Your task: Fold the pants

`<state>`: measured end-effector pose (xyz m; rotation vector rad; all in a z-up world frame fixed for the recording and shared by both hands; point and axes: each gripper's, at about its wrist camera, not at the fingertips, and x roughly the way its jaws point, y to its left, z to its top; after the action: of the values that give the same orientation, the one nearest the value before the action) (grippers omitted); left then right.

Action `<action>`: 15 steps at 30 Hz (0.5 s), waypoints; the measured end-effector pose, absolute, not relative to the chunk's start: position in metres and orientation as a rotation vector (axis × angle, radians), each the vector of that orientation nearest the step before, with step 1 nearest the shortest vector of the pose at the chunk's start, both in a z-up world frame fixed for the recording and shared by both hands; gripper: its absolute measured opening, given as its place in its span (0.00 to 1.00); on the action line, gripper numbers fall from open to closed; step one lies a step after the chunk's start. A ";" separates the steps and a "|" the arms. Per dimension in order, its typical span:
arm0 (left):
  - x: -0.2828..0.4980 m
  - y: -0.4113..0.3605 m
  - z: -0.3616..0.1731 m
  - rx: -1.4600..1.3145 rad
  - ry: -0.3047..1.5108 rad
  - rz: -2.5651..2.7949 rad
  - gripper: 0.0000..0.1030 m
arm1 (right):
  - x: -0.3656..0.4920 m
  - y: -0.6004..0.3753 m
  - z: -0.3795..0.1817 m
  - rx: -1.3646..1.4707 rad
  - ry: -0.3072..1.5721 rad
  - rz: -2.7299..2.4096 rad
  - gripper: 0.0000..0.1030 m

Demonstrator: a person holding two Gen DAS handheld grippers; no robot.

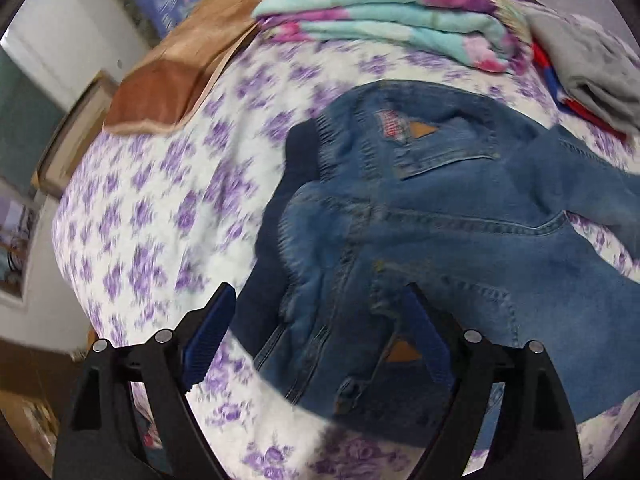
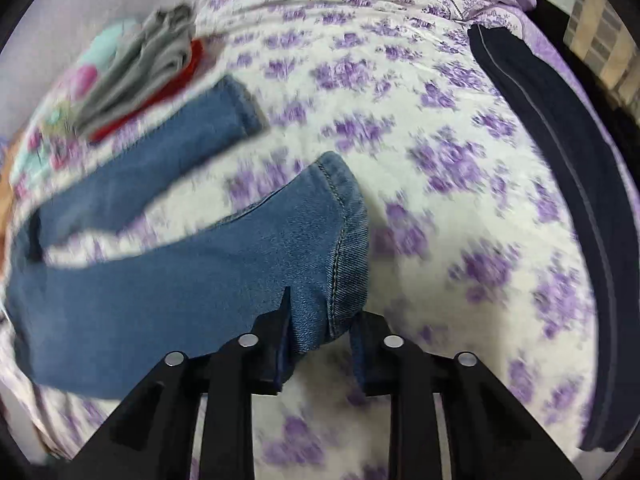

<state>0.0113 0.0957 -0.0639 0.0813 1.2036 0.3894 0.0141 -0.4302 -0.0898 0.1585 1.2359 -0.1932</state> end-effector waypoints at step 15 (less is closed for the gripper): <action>0.015 0.098 -0.086 0.093 1.312 0.386 0.85 | 0.186 -0.403 -0.070 -0.017 1.073 -0.046 0.79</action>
<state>0.0150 0.0981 -0.0857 0.0927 1.3117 0.3859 0.1860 -0.4025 -0.0703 -0.0167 1.0732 -0.0463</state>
